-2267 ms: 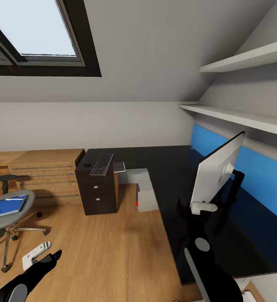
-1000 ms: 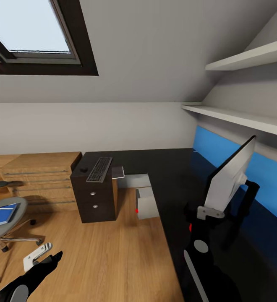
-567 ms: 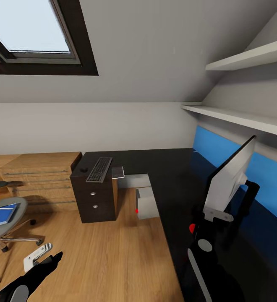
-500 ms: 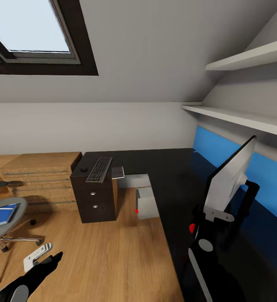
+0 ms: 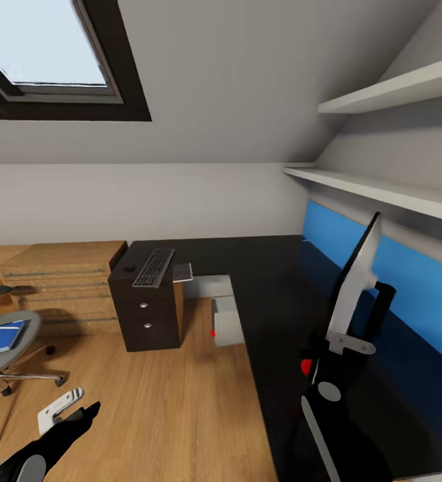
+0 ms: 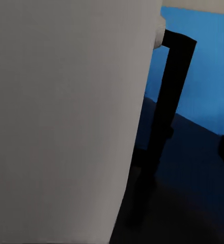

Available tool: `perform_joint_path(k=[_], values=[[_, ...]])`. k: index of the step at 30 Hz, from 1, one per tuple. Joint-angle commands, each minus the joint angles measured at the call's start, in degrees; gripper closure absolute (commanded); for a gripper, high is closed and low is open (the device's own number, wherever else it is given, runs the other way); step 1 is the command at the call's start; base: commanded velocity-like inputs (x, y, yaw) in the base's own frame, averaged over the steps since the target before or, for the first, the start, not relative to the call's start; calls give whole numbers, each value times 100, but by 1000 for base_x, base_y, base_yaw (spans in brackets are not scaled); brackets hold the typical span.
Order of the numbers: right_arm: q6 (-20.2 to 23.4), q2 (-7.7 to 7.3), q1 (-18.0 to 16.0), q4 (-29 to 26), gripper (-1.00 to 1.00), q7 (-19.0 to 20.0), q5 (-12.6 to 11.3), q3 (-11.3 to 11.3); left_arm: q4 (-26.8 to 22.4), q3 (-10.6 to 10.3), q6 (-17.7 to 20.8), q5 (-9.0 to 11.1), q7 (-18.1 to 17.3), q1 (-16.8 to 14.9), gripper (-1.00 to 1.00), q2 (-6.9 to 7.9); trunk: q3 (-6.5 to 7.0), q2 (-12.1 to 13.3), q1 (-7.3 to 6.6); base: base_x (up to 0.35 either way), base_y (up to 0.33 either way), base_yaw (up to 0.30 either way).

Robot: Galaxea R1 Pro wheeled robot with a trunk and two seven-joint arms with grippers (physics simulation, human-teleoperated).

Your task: In the bedroom, organize the workspace by keeping the computer under the desk, ensuring the monitor is on the desk, placing the keyboard on the desk next to the monitor, placing the mouse on the desk next to the keyboard, moving the folder from the swivel chair onto the desk next to the mouse, stacking the notebook on top of the folder with the pen on top of the notebook, and positioning the swivel chair next to the desk.

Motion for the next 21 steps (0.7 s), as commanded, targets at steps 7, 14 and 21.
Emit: perform_joint_path(k=[7,14,21], values=[[46,-2,-13,154,-100,-28,10,5,-9,-110,24,61,48,-3,-100,1,-8,-6,-1,-109,-316,0],[46,-2,-13,156,-100,-28,13,5,-9,-113,18,61,52,-3,-100,3,-8,-6,-1,-14,-95,0],[46,1,-13,156,-100,-28,12,5,-2,-115,17,61,53,-3,-100,-1,-8,-6,-1,-50,-182,0]])
